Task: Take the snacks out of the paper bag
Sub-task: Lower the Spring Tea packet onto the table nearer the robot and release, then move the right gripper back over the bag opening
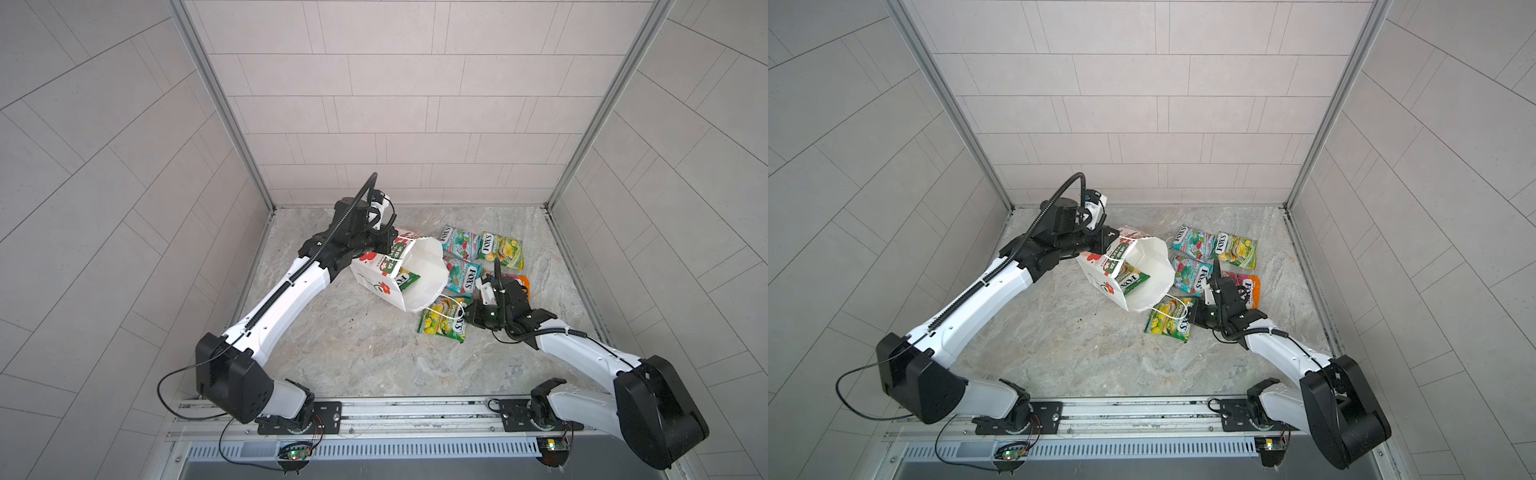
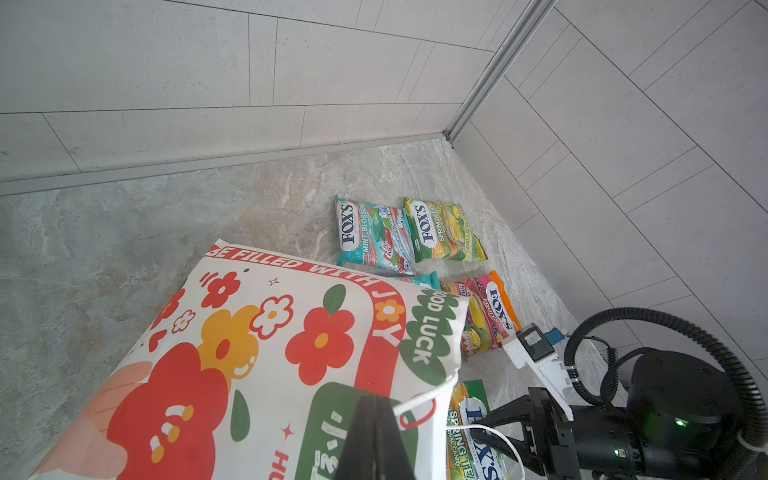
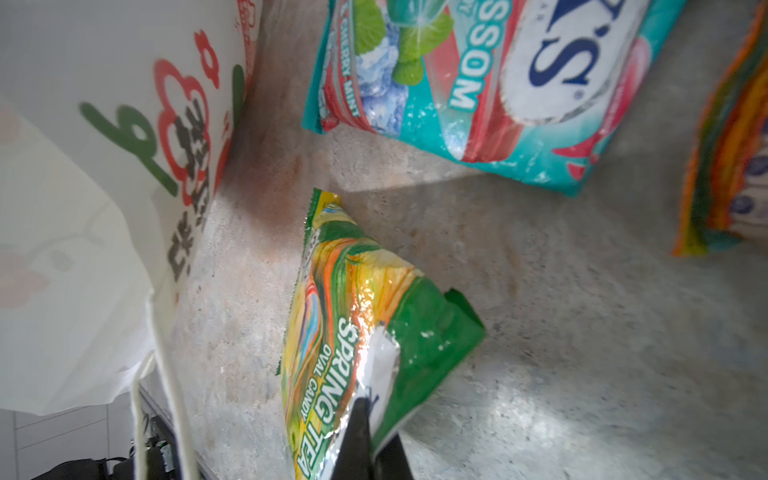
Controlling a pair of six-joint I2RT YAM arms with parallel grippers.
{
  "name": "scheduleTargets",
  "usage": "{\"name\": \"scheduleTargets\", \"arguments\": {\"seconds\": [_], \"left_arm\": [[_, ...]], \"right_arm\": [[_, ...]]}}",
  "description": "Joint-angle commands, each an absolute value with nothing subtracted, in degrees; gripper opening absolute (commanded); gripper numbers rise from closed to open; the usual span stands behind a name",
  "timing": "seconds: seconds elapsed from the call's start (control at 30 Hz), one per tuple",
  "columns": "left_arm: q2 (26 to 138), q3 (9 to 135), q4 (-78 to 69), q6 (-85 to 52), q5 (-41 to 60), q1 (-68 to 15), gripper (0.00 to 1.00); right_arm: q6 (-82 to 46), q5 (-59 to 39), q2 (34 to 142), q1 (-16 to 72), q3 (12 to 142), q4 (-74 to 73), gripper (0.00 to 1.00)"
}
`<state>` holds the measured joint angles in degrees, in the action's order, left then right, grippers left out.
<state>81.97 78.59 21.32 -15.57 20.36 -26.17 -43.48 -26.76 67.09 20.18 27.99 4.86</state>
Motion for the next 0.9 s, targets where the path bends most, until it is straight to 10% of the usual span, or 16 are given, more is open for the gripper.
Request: {"name": "scheduleTargets", "arguments": {"seconds": [0.0, 0.37, 0.57, 0.87], "left_arm": [[81.68, 79.23, 21.53, -15.05, 20.29, -26.13, 0.0], [81.65, 79.22, 21.54, -14.94, 20.28, -26.11, 0.0], [81.66, 79.24, 21.53, -14.94, 20.37, -26.11, 0.0], [81.87, 79.21, 21.59, -15.06, 20.37, -26.17, 0.0]], "right_arm": [[-40.33, -22.32, 67.6, 19.95, 29.72, 9.07, 0.07], [-36.95, -13.11, 65.95, 19.95, 32.55, 18.41, 0.42], [-35.7, -4.26, 58.85, 19.95, 33.25, 23.77, 0.45], [-37.24, -16.33, 52.54, 20.99, 39.29, 24.14, 0.45]]}}
